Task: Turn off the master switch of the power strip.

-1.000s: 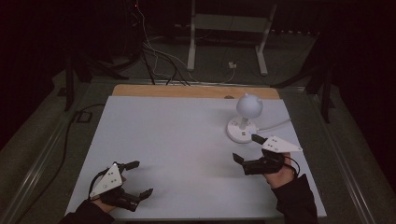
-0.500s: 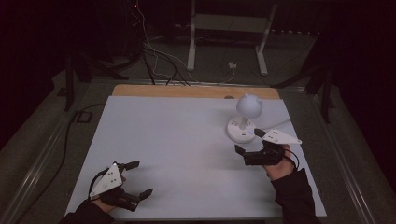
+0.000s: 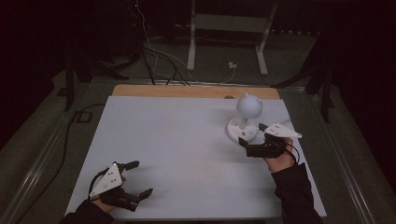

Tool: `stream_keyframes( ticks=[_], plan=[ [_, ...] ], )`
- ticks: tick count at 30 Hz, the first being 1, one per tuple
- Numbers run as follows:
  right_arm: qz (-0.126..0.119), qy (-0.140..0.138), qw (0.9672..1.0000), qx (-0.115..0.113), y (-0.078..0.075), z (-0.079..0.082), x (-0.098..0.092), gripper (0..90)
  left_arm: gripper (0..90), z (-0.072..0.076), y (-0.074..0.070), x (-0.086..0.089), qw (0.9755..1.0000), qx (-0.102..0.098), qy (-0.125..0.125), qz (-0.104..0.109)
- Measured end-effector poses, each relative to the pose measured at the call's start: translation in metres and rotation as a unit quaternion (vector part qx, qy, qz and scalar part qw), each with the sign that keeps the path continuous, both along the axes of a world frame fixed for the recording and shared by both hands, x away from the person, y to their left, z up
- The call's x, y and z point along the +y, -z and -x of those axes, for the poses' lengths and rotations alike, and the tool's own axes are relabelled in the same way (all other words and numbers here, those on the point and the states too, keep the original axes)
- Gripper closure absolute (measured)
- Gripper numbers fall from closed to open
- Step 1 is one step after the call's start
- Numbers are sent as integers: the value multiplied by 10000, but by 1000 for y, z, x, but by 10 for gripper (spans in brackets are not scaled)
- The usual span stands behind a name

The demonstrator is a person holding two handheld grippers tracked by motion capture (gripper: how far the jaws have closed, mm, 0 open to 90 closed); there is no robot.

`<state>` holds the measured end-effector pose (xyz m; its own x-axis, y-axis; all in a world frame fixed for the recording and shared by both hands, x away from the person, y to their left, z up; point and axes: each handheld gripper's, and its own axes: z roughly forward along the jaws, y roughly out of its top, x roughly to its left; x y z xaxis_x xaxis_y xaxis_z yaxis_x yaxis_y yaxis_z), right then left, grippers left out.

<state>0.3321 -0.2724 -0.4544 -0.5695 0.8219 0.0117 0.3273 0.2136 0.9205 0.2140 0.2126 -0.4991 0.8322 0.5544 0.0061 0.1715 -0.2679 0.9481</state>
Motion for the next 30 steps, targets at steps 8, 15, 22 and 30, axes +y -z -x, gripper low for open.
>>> stream_keyframes(
  ticks=[8,15,22,30],
  plan=[
    [-23,244,9997,47,9,-16,-8,0,4,0,0,0,10000,6,-3,-2],
    [-269,546,9981,48,19,-25,-12,0,4,0,0,0,10000,11,2,4],
    [-409,762,9962,-38,23,-30,-13,51,4,0,0,0,10000,11,4,2],
    [-510,1109,9925,20,22,-32,-13,202,4,0,0,0,10000,19,8,5]
  ],
)
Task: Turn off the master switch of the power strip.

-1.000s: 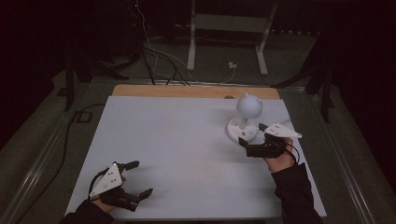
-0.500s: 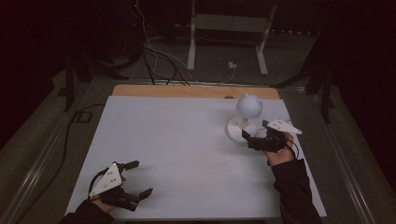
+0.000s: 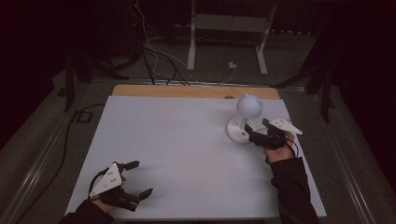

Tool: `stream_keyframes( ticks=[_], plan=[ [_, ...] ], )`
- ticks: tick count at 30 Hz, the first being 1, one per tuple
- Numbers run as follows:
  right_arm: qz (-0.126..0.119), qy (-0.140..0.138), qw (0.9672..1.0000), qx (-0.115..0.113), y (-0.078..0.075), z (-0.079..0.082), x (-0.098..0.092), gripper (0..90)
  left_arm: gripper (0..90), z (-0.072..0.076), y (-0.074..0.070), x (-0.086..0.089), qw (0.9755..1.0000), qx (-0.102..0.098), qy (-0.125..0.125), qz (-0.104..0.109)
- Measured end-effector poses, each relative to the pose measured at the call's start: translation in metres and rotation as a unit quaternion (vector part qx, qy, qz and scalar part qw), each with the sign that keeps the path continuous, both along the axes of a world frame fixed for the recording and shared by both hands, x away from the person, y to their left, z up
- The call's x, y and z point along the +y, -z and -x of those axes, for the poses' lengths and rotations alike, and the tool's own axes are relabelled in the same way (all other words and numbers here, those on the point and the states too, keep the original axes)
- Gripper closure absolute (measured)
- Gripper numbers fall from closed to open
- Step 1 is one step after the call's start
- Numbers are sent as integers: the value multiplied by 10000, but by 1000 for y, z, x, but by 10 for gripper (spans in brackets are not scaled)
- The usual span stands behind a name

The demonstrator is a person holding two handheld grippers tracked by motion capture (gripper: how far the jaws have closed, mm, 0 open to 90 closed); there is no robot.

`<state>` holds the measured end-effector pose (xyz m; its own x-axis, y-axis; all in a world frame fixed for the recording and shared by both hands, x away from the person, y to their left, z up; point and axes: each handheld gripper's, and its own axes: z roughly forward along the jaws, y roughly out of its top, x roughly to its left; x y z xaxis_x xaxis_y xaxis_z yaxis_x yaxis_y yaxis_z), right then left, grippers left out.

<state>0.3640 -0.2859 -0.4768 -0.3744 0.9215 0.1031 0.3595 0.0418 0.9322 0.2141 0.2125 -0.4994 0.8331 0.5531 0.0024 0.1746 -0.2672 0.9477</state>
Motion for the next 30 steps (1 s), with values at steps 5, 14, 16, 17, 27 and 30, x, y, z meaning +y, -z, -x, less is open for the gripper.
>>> stream_keyframes(
  ticks=[5,14,16,17,27,30],
  plan=[
    [-37,233,9997,42,0,-1,1,390,4,0,0,0,10000,14,2,4],
    [202,447,9987,118,3,-4,0,602,4,0,0,0,10000,22,2,9],
    [228,440,9987,137,4,-5,-1,639,4,0,0,0,10000,23,4,12],
    [256,440,9986,164,5,-5,0,653,4,0,0,0,10000,26,7,14],
    [614,615,9955,366,9,-9,-1,900,4,0,0,0,10000,44,2,11],
    [637,620,9950,452,11,-10,-2,900,4,0,0,0,10000,41,4,12]
  ],
)
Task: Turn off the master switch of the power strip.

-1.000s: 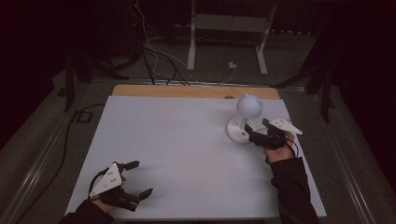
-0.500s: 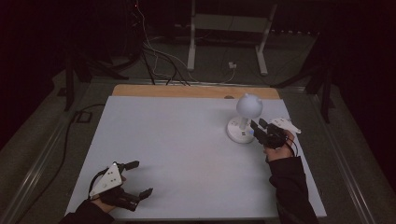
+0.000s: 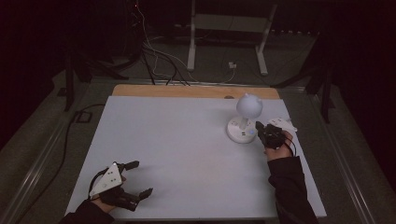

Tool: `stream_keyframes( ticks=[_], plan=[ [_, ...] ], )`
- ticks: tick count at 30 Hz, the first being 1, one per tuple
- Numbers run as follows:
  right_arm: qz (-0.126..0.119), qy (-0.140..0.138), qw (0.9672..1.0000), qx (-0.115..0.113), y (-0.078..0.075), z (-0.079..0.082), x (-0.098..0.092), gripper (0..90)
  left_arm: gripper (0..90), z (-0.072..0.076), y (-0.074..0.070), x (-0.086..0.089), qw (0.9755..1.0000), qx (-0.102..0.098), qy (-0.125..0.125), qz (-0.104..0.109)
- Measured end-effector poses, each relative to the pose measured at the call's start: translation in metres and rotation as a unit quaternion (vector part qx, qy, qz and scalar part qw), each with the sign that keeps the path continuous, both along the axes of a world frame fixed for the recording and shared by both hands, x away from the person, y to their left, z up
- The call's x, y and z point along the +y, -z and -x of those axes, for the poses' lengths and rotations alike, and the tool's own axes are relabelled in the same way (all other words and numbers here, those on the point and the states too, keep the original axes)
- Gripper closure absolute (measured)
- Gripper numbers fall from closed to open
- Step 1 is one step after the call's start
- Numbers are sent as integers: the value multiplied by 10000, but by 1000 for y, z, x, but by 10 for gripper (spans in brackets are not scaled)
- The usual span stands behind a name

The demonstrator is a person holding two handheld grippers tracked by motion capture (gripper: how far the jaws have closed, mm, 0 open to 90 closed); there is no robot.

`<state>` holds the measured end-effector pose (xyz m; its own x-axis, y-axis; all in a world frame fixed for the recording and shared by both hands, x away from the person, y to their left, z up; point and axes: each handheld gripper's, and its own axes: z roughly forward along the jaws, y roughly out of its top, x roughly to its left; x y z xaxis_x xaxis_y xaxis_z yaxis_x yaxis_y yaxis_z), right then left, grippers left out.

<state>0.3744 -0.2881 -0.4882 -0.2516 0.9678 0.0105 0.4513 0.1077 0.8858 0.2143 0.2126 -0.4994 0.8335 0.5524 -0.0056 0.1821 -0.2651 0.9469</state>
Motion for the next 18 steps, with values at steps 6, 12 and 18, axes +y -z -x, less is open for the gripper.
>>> stream_keyframes(
  ticks=[6,12,18],
  plan=[
    [157,5,9998,120,4,-1,-1,900,4,0,0,0,10000,0,0,-6],
    [276,-31,9994,182,8,-2,3,900,4,0,0,0,10000,-6,5,-13],
    [342,-37,9990,283,14,-4,5,900,4,0,0,0,10000,0,5,-7]
  ],
)
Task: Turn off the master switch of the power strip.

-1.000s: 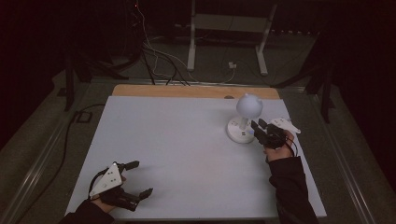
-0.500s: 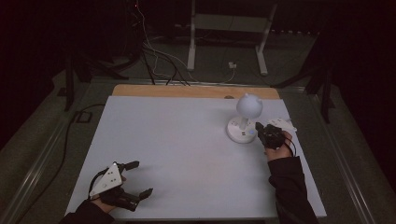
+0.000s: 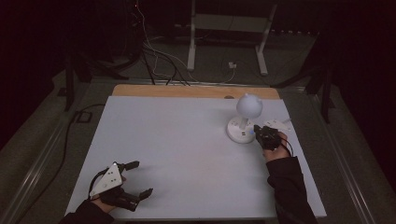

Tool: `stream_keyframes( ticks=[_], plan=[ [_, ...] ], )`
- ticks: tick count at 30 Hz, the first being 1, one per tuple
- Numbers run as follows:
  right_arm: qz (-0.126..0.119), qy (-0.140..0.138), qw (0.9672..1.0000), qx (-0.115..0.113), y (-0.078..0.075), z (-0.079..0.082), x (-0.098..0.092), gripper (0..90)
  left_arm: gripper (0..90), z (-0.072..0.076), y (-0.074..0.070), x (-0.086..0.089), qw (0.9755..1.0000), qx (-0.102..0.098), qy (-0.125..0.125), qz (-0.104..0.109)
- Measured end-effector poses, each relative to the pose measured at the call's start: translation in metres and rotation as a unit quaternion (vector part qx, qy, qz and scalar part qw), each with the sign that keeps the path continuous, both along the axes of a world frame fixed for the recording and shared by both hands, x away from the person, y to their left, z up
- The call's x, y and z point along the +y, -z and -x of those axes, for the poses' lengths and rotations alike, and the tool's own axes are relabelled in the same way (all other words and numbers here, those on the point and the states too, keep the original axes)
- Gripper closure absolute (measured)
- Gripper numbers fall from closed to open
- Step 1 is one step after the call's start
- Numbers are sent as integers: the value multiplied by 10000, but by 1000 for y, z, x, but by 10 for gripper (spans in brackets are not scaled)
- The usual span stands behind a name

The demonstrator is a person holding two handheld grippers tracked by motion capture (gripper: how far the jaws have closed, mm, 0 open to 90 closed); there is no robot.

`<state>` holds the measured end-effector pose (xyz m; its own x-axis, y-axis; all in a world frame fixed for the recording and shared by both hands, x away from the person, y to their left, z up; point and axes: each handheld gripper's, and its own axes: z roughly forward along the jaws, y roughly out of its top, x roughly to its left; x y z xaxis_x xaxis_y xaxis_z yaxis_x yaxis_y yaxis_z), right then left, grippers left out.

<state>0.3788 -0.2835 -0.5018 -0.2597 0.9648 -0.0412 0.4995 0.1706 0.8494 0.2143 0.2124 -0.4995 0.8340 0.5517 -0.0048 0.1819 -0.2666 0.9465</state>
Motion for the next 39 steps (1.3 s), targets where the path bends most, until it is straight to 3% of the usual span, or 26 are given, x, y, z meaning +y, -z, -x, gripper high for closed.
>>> stream_keyframes(
  ticks=[18,39],
  plan=[
    [92,-9,9998,165,9,-4,5,900,4,0,0,0,10000,-8,11,-17],
    [373,-176,9991,66,14,-3,7,900,4,0,1,-1,10000,9,21,-27]
  ],
)
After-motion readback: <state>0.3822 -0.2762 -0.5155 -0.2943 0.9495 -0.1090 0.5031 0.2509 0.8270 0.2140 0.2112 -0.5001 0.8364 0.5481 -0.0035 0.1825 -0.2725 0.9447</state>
